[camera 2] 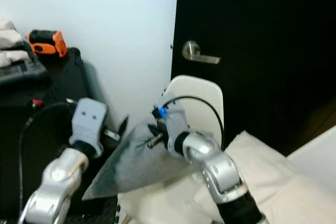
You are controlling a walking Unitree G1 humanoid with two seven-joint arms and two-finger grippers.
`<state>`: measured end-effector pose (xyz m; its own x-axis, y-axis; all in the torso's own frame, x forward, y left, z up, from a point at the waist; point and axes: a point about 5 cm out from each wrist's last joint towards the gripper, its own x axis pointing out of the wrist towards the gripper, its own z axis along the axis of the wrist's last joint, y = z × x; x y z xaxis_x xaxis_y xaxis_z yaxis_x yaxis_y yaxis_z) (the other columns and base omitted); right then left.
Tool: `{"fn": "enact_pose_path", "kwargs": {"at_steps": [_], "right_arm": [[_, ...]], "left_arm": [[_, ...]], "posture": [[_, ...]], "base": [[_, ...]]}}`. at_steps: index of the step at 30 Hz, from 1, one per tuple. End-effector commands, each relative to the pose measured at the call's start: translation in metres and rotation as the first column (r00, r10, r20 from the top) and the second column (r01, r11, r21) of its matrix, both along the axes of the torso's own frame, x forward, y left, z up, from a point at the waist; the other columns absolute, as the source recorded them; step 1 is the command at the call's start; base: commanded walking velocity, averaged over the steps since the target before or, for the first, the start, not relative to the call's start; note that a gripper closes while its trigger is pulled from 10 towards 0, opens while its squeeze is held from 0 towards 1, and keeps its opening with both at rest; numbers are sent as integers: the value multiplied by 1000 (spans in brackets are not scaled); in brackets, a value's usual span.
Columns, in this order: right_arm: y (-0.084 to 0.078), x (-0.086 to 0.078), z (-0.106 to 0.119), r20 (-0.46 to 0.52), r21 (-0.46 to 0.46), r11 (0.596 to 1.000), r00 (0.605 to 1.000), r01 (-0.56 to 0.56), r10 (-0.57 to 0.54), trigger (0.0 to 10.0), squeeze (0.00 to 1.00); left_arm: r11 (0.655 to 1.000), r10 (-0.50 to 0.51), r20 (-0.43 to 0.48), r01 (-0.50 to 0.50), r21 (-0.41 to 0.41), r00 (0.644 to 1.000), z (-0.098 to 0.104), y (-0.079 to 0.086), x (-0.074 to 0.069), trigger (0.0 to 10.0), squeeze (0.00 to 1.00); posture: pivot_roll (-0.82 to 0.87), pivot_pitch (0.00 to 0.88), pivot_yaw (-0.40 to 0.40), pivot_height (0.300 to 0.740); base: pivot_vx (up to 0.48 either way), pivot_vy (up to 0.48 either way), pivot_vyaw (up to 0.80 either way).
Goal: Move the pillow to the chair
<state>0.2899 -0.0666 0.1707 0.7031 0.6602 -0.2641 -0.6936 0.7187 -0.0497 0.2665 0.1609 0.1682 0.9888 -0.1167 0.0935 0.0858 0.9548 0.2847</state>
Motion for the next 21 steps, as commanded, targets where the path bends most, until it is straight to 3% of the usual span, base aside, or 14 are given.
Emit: {"fn": "enact_pose_path", "kwargs": {"at_steps": [1,9,17,21], "right_arm": [[0,-1,7,25,-4,1000,1000,0,1,10000,0],[-2,-2,5,10,-87,996,1000,-16,16,10000,0],[-5,-4,2,-24,-176,983,999,-48,45,10000,0],[-4,-11,-1,-30,-282,952,993,-120,116,10000,0]], "left_arm": [[1000,-1,-38,2,7,999,-6,1,1,10000,0],[998,-63,-61,62,-7,996,-10,-13,-3,10000,0],[996,-88,-42,89,20,995,-4,-17,-1,10000,0],[993,-102,-19,103,55,995,4,-17,0,10000,0]], "posture": [[100,0,-71,620],[94,0,-72,590],[93,0,-78,570],[95,0,-77,555]], "base": [[0,0,0],[0,0,0],[0,0,0],[0,0,0]]}}
